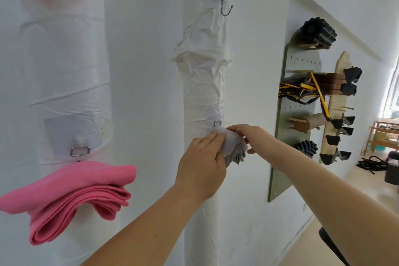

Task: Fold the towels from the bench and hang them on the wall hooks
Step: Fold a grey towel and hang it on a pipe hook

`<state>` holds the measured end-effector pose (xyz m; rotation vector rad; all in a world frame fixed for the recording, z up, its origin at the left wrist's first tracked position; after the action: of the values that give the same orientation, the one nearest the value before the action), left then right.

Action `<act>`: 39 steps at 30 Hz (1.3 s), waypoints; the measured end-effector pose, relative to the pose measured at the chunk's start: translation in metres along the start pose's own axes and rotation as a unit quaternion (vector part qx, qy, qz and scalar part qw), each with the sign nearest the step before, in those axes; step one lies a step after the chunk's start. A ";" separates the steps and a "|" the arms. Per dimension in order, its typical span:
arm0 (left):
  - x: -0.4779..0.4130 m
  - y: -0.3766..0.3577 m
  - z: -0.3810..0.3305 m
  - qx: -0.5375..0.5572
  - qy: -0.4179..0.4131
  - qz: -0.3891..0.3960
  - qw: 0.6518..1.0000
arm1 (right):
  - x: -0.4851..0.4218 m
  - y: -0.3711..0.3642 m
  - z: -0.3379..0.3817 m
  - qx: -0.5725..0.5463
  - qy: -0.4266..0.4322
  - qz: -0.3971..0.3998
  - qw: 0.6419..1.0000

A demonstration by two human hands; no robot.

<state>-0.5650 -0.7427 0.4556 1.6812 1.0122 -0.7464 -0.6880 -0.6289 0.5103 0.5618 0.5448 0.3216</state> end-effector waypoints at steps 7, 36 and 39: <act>0.001 0.002 -0.002 0.107 0.095 -0.005 0.990 | 0.008 -0.008 -0.004 -0.106 -0.060 -0.004 0.992; 0.068 0.058 -0.002 0.145 0.204 0.014 0.968 | 0.088 -0.009 0.039 0.090 0.252 -0.237 0.934; 0.115 0.065 0.007 0.159 0.235 0.044 0.958 | 0.130 -0.031 0.030 0.051 0.268 -0.258 0.927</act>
<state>-0.4540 -0.7277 0.3846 2.2380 1.1721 -0.4739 -0.5611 -0.6104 0.4622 0.4060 1.2176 -0.0678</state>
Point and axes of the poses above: each hand's wrist, its own x-axis away from the middle knuckle, its own y-axis out of the back of the hand, z = x × y, the point moved 2 cm from there along -x, towards the middle knuckle, and after that the axes turned 15 degrees about -z, right-handed, at the moved point
